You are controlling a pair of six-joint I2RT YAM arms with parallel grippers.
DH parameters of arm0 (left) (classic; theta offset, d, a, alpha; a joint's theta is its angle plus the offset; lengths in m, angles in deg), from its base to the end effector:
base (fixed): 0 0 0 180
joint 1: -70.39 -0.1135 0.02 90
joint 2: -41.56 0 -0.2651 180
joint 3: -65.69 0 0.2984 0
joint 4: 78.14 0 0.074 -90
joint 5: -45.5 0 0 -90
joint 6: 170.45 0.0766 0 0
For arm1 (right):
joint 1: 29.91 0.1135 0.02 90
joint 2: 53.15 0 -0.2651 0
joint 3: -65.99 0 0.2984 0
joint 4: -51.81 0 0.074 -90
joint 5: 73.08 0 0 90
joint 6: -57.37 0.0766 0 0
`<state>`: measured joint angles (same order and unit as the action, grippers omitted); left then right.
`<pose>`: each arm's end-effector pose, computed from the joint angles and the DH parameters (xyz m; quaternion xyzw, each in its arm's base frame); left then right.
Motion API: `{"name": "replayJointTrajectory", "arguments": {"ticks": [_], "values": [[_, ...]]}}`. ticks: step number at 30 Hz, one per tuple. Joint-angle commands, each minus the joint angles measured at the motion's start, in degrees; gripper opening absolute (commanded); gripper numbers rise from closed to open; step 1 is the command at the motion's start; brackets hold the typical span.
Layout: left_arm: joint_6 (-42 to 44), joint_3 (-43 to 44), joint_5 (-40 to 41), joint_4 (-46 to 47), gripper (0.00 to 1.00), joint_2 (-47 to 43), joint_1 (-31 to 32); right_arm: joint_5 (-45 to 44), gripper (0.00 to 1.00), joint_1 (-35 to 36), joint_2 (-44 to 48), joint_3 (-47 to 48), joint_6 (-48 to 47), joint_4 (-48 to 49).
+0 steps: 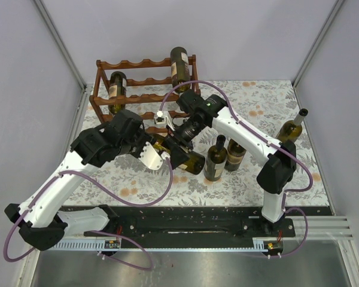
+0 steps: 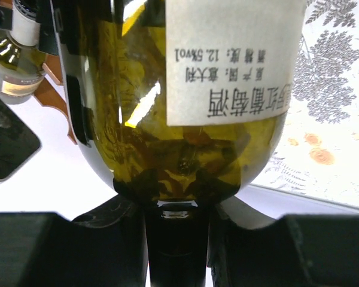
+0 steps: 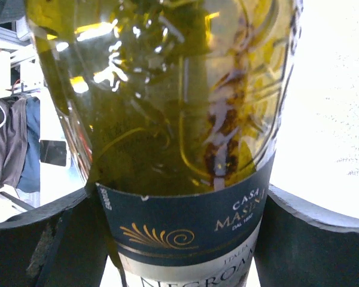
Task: Put the wine bottle on the wine rack
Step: Adjust the wine bottle.
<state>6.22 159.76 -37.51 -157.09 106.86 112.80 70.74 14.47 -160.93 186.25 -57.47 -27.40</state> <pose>0.2033 -0.1731 0.3827 0.8384 0.4222 0.1811 0.2933 0.2708 0.3515 0.3209 -0.5712 0.6670 0.4674 0.1020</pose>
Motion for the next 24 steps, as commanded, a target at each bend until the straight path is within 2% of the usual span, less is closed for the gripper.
{"name": "replayJointTrajectory", "arguments": {"ticks": [1, 3, 9, 20, 24], "values": [[-5.63, -1.96, -9.09, -3.05, 0.0, -2.28, 1.09, 0.15, 0.77, -0.52, 3.1, 2.0, 2.6, 7.76], [-6.86, -2.67, -9.35, -3.14, 0.0, -2.89, 0.92, -0.47, 0.85, -0.44, 3.63, 2.17, 2.69, 7.76], [-9.5, -5.48, -11.55, -3.31, 0.0, -4.21, 0.48, -0.74, 0.99, -0.52, 3.81, 2.52, 2.6, 7.06], [-13.37, -8.64, -14.02, -3.14, 0.0, -4.92, -1.02, -1.44, 0.99, -0.61, 2.93, 4.45, 1.81, 5.21], [-15.74, -9.7, -14.98, -2.52, 0.0, -5.09, -4.52, -3.37, 0.99, -0.52, 3.46, 4.98, 1.9, 4.86]]}}
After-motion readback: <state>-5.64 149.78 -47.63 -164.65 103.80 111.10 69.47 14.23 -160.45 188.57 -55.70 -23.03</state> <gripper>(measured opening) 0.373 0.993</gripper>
